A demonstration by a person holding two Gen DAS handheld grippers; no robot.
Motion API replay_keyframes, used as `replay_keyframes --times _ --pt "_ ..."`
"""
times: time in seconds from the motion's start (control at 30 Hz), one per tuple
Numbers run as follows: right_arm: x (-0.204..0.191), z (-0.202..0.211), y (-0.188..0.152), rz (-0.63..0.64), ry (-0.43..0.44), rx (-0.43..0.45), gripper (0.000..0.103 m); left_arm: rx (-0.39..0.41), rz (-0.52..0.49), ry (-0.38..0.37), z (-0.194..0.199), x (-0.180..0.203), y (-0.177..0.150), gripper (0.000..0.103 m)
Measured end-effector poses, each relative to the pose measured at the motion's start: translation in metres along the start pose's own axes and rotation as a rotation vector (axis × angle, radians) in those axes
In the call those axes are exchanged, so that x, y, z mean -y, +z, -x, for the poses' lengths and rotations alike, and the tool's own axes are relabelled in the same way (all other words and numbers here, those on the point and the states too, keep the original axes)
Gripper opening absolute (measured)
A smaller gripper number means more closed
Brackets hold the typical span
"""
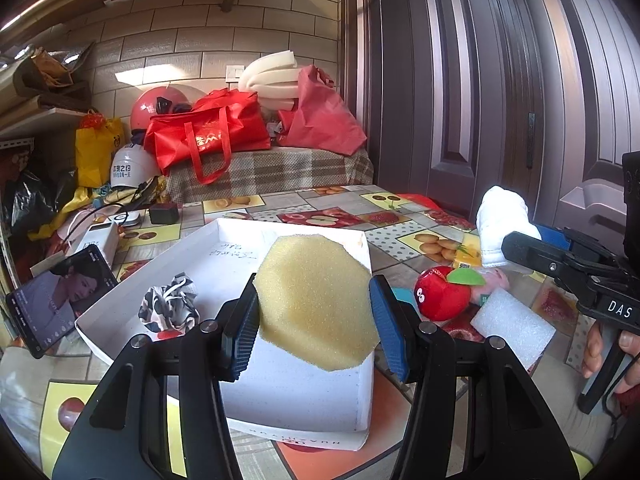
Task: Organize soft objects
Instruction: 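Carry the yellow sponge in left gripper while right gripper carries the white cloth to the box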
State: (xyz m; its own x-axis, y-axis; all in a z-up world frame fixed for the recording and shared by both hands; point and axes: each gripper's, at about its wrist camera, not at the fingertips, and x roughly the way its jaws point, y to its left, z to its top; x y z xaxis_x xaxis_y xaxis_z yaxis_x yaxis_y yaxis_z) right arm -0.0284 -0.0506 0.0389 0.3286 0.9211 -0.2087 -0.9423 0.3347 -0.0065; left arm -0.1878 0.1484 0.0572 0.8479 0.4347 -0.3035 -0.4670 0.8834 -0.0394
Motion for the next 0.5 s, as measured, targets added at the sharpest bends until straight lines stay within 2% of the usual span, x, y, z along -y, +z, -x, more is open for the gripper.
replay_keyframes --times 0.5 --pt "-0.03 -0.032 0.0 -0.015 0.077 -0.054 0.051 0.006 0.032 0.079 -0.006 -0.032 0.001 0.053"
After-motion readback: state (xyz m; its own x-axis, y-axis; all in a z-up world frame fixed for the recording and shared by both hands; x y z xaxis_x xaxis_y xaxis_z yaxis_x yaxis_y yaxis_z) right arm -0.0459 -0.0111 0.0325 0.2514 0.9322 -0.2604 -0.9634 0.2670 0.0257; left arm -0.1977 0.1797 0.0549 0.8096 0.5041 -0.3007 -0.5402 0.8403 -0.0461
